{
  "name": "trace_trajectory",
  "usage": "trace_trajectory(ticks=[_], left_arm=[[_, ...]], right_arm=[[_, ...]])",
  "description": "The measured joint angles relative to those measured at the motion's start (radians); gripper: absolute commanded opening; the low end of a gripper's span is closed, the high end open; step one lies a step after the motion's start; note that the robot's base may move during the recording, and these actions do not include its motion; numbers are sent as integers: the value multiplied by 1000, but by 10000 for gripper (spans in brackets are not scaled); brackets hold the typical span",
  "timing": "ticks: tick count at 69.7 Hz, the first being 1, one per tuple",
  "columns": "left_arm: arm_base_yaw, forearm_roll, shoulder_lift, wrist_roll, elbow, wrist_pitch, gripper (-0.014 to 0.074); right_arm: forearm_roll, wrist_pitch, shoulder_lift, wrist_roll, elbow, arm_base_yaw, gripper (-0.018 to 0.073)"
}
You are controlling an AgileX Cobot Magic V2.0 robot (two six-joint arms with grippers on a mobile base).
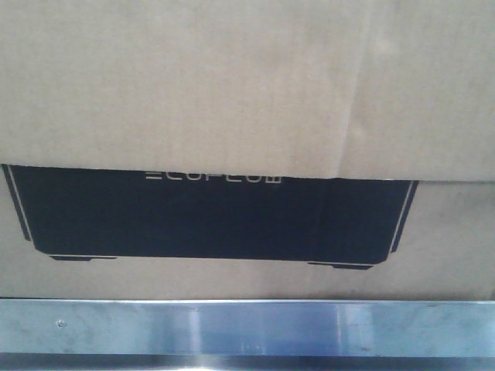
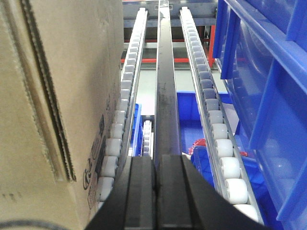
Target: Grab box from left shelf to table start
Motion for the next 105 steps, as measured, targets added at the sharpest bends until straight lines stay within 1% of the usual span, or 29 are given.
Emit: trace_trajectory(ticks=[10, 22, 30, 32, 36, 39, 40, 42, 45, 48, 50, 52, 61, 72, 79, 88, 95, 105], left_arm=[[0, 46, 82, -29, -39, 51, 328], [0, 52, 153, -37, -46, 86, 328], [0, 54, 168, -39, -47, 103, 328], [0, 59, 168, -39, -47, 103, 328], [0, 68, 170, -39, -47, 105, 328], [0, 73, 170, -39, -50, 105, 328], [0, 78, 170, -39, -49, 107, 328], [0, 82, 170, -39, -50, 109, 328], [0, 93, 170, -39, -52, 110, 328], [0, 93, 170, -39, -52, 110, 328], [0, 93, 170, -39, -52, 110, 328], [0, 93, 170, -39, -52, 111, 328], [0, 93, 170, -39, -52, 111, 328], [0, 93, 170, -39, -52, 111, 328], [0, 93, 170, -39, -52, 109, 328], [0, 93, 170, -39, -53, 99, 328], [0, 93, 170, -39, -53, 99, 328], [0, 93, 170, -39, -53, 96, 328]], right_arm=[[0, -7, 0, 0, 0, 0, 58], [0, -70, 0, 0, 0, 0, 58], [0, -72, 0, 0, -36, 0, 66], [0, -67, 0, 0, -56, 0, 79], [0, -42, 0, 0, -111, 0, 147], [0, -9, 0, 0, -153, 0, 227], [0, 9, 0, 0, -175, 0, 277], [0, 32, 0, 0, -204, 0, 350], [0, 75, 0, 0, -253, 0, 491], [0, 111, 0, 0, -298, 0, 585], [0, 136, 0, 0, -329, 0, 622], [0, 152, 5, 0, -353, 0, 635], [0, 231, 70, 0, -464, 0, 591], [25, 345, 226, 0, -633, 0, 589], [62, 466, 365, -12, -772, 0, 589], [115, 634, 557, -85, -929, 15, 569], [140, 741, 712, -108, -1042, 24, 552], [147, 825, 904, -114, -1170, 26, 549]])
